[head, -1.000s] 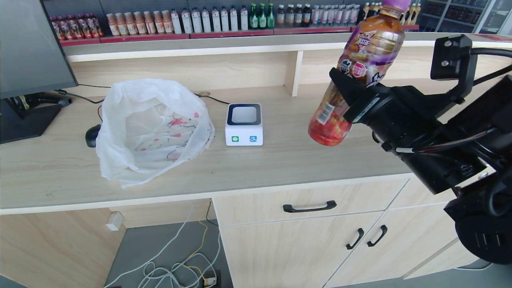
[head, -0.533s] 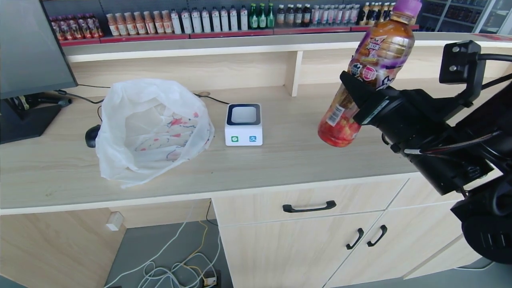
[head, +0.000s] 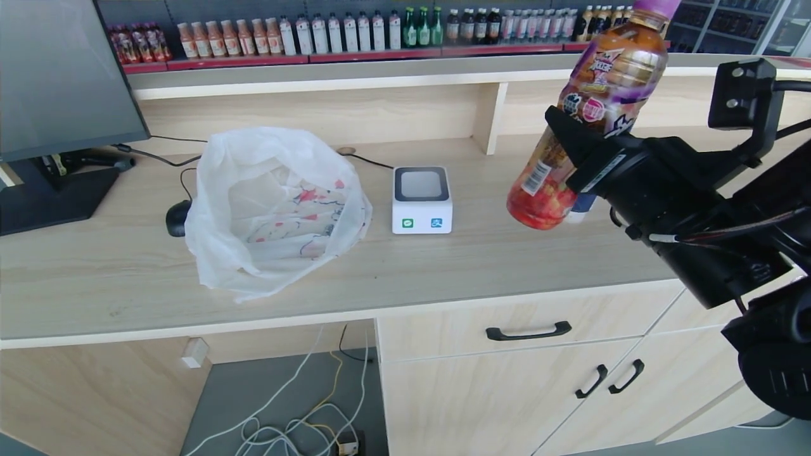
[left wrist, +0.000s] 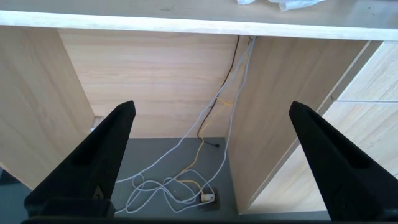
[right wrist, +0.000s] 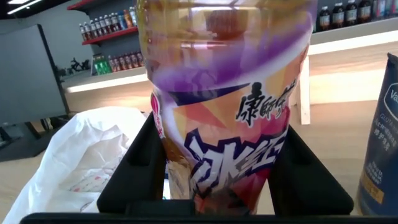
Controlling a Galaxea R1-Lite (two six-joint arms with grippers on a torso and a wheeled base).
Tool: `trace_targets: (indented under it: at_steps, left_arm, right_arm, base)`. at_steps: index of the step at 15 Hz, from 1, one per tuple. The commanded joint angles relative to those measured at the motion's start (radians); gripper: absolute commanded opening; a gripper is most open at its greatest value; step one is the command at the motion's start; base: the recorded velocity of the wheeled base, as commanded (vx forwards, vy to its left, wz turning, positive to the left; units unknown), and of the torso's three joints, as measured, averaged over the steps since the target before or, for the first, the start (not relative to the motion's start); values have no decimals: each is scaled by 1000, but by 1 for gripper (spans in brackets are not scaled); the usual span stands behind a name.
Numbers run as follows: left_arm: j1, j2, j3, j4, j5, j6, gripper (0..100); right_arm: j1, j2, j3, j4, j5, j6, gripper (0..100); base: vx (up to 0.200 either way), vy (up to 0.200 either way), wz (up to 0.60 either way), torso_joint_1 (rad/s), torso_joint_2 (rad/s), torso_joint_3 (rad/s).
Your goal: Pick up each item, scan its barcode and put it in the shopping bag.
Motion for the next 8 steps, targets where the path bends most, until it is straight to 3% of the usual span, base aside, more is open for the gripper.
trace_targets:
  at_steps: [1,3,8]
  left_arm:
    - [0,0,0,0,0,0,100]
    - [0,0,0,0,0,0,100]
    - [0,0,0,0,0,3,100]
  right_arm:
    - [2,-10,4,-1,0,0,0]
    - [2,-12,8,-1,0,0,0]
    - [-8,-12,25,-25,0,75,0]
  base:
    - [0,200,0,-2,-7,-2]
    - [0,200,0,5,2,5]
    - [0,0,0,0,0,0]
